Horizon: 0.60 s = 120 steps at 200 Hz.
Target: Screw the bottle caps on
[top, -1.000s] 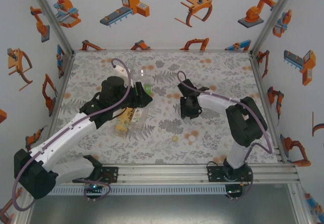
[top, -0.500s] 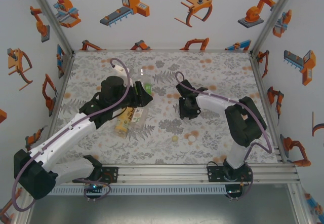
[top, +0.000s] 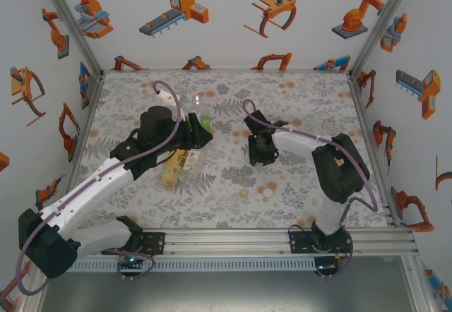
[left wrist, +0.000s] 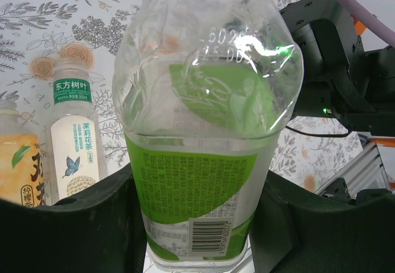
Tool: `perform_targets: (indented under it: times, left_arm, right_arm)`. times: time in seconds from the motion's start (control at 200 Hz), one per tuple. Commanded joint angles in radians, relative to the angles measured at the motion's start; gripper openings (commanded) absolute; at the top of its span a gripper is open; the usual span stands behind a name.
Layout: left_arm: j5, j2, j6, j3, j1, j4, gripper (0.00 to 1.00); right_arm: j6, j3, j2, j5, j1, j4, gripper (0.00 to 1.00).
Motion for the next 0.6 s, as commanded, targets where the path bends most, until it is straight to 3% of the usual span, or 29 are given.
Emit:
perform_targets:
  times: [0.0, 0.596]
  left_arm:
    - [0.006, -0.025, -0.015, 0.002, 0.005, 0.024, 0.00]
    - [-0.020, -0.043, -0.011, -0.021, 0.005, 0.006, 0.00]
  right_arm:
    - [-0.009, -0.015, 0.060, 0.011, 0.007, -0.005, 0.42]
    - [-0.026, 0.015, 0.074, 0.012, 0.005, -0.037, 0.34]
